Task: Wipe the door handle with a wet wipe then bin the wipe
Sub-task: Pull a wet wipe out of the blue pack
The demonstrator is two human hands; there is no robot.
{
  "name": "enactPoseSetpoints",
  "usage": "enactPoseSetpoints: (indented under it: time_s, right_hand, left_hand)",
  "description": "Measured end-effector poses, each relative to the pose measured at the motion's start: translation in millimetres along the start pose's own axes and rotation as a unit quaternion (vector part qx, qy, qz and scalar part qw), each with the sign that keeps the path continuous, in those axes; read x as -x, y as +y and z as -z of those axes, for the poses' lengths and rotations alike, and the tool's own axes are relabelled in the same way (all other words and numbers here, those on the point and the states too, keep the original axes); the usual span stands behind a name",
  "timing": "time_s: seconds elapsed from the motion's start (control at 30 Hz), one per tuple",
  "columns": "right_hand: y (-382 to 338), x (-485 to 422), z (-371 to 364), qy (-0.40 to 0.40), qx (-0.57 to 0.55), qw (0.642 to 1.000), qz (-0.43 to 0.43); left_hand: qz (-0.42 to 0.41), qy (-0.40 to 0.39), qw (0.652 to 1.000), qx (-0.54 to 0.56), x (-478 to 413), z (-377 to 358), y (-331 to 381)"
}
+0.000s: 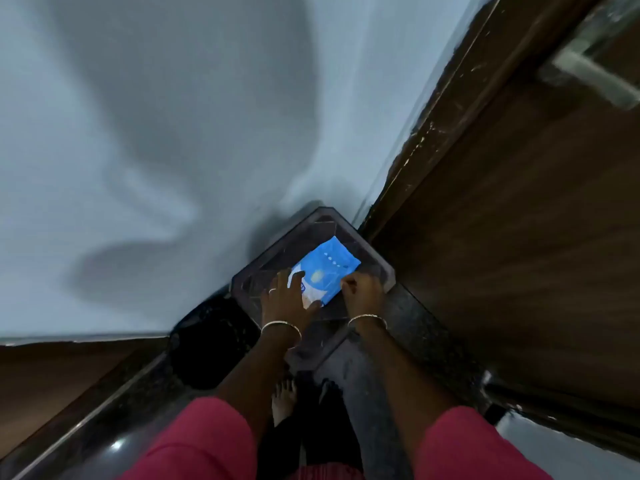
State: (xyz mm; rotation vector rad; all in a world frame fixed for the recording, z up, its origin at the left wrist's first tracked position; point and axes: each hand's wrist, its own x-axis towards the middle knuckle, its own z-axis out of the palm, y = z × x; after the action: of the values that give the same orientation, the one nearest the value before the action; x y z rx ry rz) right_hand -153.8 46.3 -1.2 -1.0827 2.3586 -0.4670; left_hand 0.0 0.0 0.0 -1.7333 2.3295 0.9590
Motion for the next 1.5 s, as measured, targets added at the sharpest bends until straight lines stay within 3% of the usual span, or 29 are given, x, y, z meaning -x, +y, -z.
enactPoseSetpoints:
  time_s: [0.2,0.4,0.83,1.2,1.5]
  right_hand:
    - [5.3,-49.5,-42.1,-0.041,-0.033,0.997,0.061]
    - [19.2,-67.2,-80.6,-0.109,0.076,0.984,0.119]
    - [20.1,-72.1,-99.1,-0.071,0.097,0.986,0.117]
    - [28.8,-58.4,-102.2,-0.004,-0.086,0.990,0.108]
    - [36.6,-49.4,-106.7,0.070,-0.115,0.982,0.131]
  left_hand:
    - [0.065,0.031,0.997,0.009,-39.3,-48.3,3.1]
    - [0.101,0.028,0.994,0.030,-57.3,-82.0,-18.4]
    - [0.090,0.034,0.995,0.035,-62.3,-100.1,-33.5]
    - [0.086,0.034,0.996,0.005,-64.0,-107.4,-34.7]
    - [0.085,0.024,0.996,-0.018,-63.9,-109.1,-33.4]
